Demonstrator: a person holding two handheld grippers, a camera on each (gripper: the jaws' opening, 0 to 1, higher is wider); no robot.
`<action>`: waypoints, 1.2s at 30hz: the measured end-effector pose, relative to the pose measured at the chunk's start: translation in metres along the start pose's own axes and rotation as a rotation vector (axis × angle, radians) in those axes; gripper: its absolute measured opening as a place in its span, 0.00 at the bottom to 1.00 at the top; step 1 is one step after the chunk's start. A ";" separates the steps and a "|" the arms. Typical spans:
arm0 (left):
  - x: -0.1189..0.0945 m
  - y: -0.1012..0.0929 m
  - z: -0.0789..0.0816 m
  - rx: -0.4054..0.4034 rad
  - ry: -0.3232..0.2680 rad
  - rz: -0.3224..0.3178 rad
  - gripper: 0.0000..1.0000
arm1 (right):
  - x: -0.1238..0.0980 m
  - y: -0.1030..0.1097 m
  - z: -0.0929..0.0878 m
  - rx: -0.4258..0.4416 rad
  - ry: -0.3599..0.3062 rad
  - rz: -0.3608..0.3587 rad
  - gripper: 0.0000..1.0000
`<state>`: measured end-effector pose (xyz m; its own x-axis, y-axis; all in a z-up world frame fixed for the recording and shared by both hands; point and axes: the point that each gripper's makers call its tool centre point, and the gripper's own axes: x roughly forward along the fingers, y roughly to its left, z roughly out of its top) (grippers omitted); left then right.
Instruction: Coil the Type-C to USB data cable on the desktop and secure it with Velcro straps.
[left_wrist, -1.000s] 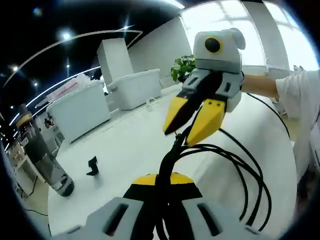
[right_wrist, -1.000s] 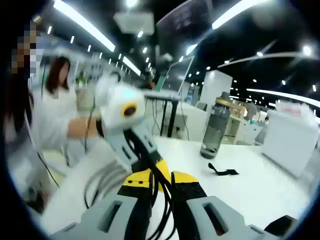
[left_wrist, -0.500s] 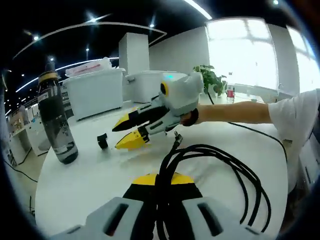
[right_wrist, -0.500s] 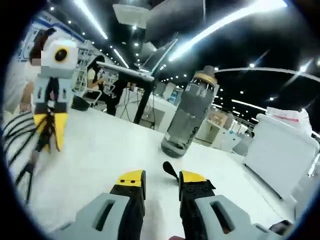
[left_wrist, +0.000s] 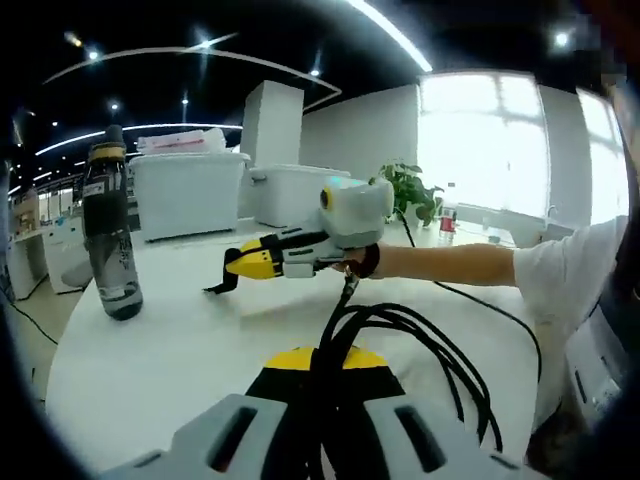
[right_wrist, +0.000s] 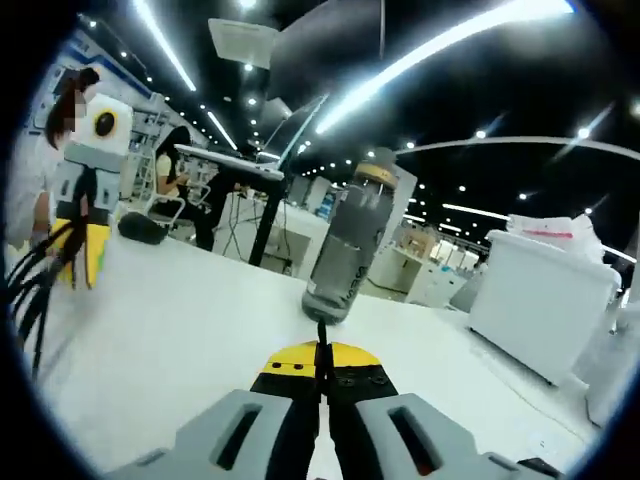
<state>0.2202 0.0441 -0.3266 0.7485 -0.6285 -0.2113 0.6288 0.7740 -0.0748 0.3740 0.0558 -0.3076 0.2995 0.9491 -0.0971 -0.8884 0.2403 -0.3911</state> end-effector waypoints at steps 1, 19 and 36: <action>0.001 -0.007 0.001 0.003 -0.004 -0.012 0.07 | -0.018 0.002 0.004 0.000 -0.009 -0.002 0.02; 0.019 -0.088 -0.003 0.036 0.020 -0.106 0.07 | -0.207 0.080 -0.018 0.314 0.033 0.031 0.27; 0.133 -0.133 0.025 0.035 0.148 -0.256 0.06 | -0.230 0.066 0.023 0.163 0.014 -0.056 0.43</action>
<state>0.2413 -0.1439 -0.3201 0.5272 -0.7830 -0.3302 0.8021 0.5868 -0.1107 0.2384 -0.1415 -0.2900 0.3537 0.9307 -0.0929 -0.9147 0.3235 -0.2423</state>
